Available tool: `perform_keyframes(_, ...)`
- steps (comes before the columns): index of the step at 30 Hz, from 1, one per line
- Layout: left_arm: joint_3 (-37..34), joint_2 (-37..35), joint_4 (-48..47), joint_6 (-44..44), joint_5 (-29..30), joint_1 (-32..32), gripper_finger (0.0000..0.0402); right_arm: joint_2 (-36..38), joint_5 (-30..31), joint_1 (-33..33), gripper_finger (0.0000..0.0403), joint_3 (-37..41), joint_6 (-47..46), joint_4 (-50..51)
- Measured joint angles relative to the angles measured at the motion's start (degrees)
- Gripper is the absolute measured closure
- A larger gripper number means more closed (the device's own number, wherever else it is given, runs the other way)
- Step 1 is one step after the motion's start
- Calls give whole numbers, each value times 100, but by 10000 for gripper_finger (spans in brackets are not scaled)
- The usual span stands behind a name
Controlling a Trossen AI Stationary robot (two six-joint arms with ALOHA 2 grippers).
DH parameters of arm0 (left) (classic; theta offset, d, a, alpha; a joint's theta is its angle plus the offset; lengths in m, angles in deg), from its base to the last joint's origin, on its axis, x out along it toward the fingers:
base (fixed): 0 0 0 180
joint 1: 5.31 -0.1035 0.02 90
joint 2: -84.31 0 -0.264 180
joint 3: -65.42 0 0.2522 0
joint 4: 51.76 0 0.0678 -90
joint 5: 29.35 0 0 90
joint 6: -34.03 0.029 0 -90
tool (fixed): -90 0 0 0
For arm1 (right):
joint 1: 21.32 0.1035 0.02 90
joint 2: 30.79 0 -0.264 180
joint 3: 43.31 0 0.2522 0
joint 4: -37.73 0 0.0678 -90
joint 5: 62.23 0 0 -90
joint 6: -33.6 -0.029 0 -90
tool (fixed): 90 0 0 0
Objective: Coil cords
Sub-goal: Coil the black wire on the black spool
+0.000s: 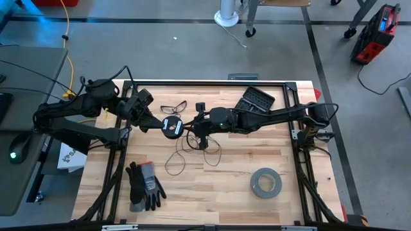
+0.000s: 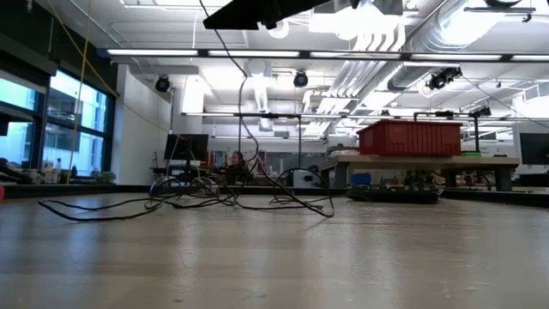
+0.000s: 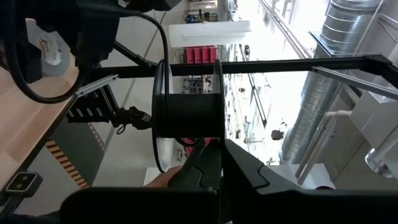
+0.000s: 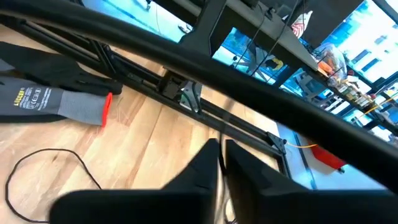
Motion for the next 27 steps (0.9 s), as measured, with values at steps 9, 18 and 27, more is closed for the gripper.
perform_keyframes(9, 0, 0, -5, 1, 0, 0, 401, 8, 377, 46, 399, 2, -207, 106)
perform_keyframes(18, 4, 2, -1324, 513, -5, 0, 401, 588, 505, 13, 401, -523, -513, 1180)
perform_keyframes(27, 4, 0, -1126, 706, 153, -375, 401, 979, 577, 15, 402, -676, -536, 2285)
